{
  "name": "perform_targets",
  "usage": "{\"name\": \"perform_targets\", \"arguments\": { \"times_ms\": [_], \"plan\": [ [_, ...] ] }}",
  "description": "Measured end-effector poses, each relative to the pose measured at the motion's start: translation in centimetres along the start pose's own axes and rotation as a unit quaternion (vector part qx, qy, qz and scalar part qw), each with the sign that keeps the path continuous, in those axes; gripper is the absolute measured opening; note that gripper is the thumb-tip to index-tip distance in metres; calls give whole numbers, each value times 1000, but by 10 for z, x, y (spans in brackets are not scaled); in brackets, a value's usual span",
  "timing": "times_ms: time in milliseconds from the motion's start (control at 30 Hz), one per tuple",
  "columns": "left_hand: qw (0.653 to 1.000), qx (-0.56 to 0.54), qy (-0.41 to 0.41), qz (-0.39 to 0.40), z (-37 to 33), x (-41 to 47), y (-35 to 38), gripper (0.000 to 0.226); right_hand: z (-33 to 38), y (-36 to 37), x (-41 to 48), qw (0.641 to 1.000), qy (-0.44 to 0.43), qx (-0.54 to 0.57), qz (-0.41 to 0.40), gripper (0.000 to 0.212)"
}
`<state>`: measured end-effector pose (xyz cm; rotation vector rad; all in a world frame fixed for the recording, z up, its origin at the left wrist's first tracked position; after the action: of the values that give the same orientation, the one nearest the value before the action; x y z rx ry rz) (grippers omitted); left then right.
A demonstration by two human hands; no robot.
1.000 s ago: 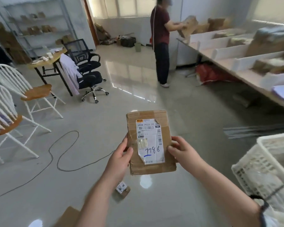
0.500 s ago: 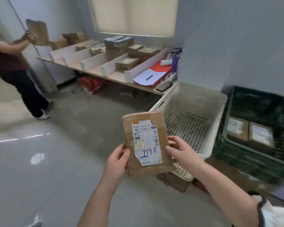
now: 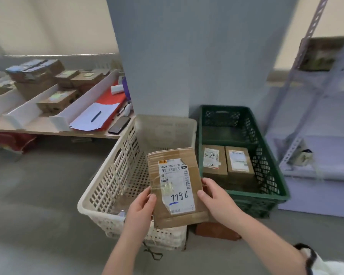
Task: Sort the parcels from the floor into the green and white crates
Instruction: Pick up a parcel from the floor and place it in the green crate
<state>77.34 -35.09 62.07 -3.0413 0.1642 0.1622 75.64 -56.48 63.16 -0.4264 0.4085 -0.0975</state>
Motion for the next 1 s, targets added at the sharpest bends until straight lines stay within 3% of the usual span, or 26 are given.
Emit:
{"name": "perform_targets", "arguments": {
  "times_ms": [300, 500, 667, 867, 1000],
  "plan": [
    [996, 38, -28, 74, 4, 97, 52, 28, -21, -35, 73, 996, 68, 49, -37, 29],
    [987, 42, -33, 150, 7, 161, 94, 26, -26, -71, 112, 990, 108, 47, -72, 48],
    [978, 61, -42, 196, 8, 200, 138, 28, -40, -107, 144, 985, 132, 77, -75, 36],
    [976, 83, -55, 193, 9, 243, 193, 32, -53, -161, 197, 982, 159, 69, -74, 29],
    [952, 132, -51, 270, 1, 264, 230, 31, -70, -189, 203, 944, 256, 203, -43, 20]
  ]
}}
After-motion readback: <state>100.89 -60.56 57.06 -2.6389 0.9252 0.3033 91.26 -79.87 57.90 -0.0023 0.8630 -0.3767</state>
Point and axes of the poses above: each hand's wrist, its own x-axis towards the middle knuckle, its own y-axis out of the palm, z = x × y, the point moved 4 cm from there along x, towards the middle knuckle, and after that the axes turned 11 degrees about y, right-handed, at the moved point
